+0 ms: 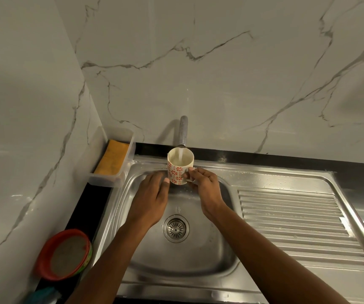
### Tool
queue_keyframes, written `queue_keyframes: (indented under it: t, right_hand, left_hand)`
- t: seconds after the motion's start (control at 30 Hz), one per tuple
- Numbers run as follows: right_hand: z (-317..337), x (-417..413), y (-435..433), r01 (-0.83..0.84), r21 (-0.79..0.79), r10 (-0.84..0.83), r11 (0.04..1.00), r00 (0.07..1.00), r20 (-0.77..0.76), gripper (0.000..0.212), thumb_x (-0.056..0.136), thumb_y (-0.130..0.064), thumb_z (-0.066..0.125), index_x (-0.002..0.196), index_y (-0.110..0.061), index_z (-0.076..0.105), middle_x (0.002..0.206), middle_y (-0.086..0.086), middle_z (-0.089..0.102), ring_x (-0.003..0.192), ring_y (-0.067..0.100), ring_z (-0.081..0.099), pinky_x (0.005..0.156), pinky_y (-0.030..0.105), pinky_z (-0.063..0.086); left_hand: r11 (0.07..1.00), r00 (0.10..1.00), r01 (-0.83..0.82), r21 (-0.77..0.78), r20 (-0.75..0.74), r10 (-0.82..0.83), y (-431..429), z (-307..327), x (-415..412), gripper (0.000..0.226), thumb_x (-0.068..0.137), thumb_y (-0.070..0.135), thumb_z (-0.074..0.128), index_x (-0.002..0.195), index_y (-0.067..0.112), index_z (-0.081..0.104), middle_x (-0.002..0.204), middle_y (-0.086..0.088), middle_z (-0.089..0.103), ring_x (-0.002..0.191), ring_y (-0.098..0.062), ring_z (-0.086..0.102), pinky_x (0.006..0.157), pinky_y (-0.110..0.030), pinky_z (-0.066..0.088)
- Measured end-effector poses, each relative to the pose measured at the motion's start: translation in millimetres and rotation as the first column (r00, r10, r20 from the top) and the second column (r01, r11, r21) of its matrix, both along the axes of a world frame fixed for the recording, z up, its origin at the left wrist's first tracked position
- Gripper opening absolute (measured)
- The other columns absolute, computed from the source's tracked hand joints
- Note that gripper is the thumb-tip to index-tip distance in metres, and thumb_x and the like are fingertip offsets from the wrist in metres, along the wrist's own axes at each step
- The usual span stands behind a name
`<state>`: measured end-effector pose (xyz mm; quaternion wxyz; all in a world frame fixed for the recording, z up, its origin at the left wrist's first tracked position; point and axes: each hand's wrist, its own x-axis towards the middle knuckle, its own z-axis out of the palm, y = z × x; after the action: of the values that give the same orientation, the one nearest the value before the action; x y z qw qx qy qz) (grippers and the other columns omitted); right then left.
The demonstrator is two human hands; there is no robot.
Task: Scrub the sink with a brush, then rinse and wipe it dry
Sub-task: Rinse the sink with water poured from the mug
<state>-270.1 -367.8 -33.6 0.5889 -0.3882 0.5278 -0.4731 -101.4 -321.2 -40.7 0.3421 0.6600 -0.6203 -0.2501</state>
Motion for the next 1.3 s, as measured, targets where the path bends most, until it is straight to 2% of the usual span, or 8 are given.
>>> queue_keyframes:
  t: [0.3, 0.53, 0.67, 0.73, 0.9, 1.07, 1.2, 1.3]
  right_hand:
    - [1, -2, 0, -0.012, -0.017, 0.012, 1.0, 1.0, -0.004, 0.024, 0.103, -0.018, 0.062, 0.098, 0.001, 0.076, 0.104, 0.008, 0.078, 0.11, 0.025, 0.071, 0.103, 0.044, 0.056]
    - [-5, -20, 11, -0.021, -0.025, 0.022, 0.999, 0.999, 0.047, 0.027, 0.103, -0.017, 0.061, 0.1, 0.007, 0.074, 0.106, 0.015, 0.077, 0.113, 0.029, 0.071, 0.101, 0.043, 0.057]
    - [-8, -53, 33, -0.025, -0.02, 0.026, 0.999, 0.997, 0.07, 0.025, 0.103, -0.018, 0.062, 0.097, 0.002, 0.075, 0.103, 0.015, 0.077, 0.11, 0.024, 0.072, 0.101, 0.04, 0.056]
    - [-7, -80, 47, -0.01, -0.005, 0.01, 1.0, 0.998, 0.066, 0.029, 0.103, -0.018, 0.061, 0.098, 0.008, 0.073, 0.102, 0.016, 0.077, 0.108, 0.022, 0.072, 0.1, 0.038, 0.057]
    - [-6, -175, 83, -0.014, 0.003, 0.014, 1.0, 1.0, 0.006, 0.027, 0.102, -0.021, 0.064, 0.09, 0.0, 0.078, 0.103, 0.026, 0.074, 0.106, 0.029, 0.071, 0.105, 0.048, 0.054]
    - [-7, -290, 127, 0.035, 0.016, -0.032, 0.999, 0.985, -0.17, 0.034, 0.095, -0.036, 0.066, 0.09, -0.004, 0.079, 0.101, 0.026, 0.074, 0.108, 0.048, 0.066, 0.106, 0.063, 0.047]
    - [-2, -379, 159, 0.071, 0.032, -0.058, 0.997, 0.951, -0.303, 0.034, 0.095, -0.041, 0.065, 0.092, -0.01, 0.08, 0.097, 0.02, 0.076, 0.104, 0.048, 0.066, 0.102, 0.067, 0.047]
    - [4, -433, 178, 0.093, 0.066, -0.057, 0.993, 0.907, -0.418, 0.038, 0.092, -0.053, 0.064, 0.093, -0.019, 0.081, 0.1, 0.012, 0.078, 0.105, 0.043, 0.068, 0.101, 0.065, 0.049]
  left_hand:
    - [1.0, 1.0, -0.006, 0.026, 0.005, 0.006, 1, 2, -3, 0.029, 0.109, 0.037, 0.042, 0.128, 0.021, 0.058, 0.127, 0.005, 0.058, 0.117, -0.014, 0.054, 0.093, -0.029, 0.044]
    - [0.998, 1.0, -0.025, 0.065, 0.02, 0.024, 7, -5, -9, 0.016, 0.108, 0.034, 0.044, 0.104, 0.024, 0.056, 0.109, 0.002, 0.059, 0.104, -0.025, 0.059, 0.083, -0.038, 0.048]
    - [0.989, 0.999, -0.002, 0.147, 0.052, -0.006, 15, -16, -28, 0.027, 0.107, 0.02, 0.047, 0.123, 0.004, 0.061, 0.129, -0.014, 0.061, 0.12, -0.033, 0.056, 0.098, -0.046, 0.048]
    - [0.985, 1.0, 0.004, 0.175, 0.024, -0.008, 18, -23, -48, 0.025, 0.105, 0.02, 0.046, 0.122, 0.01, 0.062, 0.126, -0.009, 0.061, 0.118, -0.031, 0.057, 0.097, -0.046, 0.048]
    - [0.969, 0.991, 0.116, 0.216, 0.042, -0.128, 29, -41, -127, 0.04, 0.107, 0.022, 0.044, 0.146, 0.018, 0.054, 0.152, -0.003, 0.051, 0.14, -0.024, 0.046, 0.114, -0.039, 0.038]
    - [0.934, 0.944, 0.3, 0.192, 0.079, -0.319, 35, -63, -231, 0.038, 0.107, 0.025, 0.043, 0.143, 0.019, 0.054, 0.148, -0.003, 0.052, 0.137, -0.023, 0.049, 0.112, -0.038, 0.041]
    - [0.843, 0.829, 0.523, 0.126, 0.155, -0.537, 41, -80, -325, 0.048, 0.106, 0.025, 0.04, 0.152, 0.014, 0.046, 0.161, -0.008, 0.042, 0.15, -0.025, 0.035, 0.125, -0.034, 0.025]
    - [0.752, 0.718, 0.646, 0.134, 0.229, -0.657, 42, -94, -393, 0.061, 0.104, 0.038, 0.025, 0.16, 0.017, 0.032, 0.169, -0.006, 0.029, 0.159, -0.026, 0.018, 0.128, -0.049, 0.018]
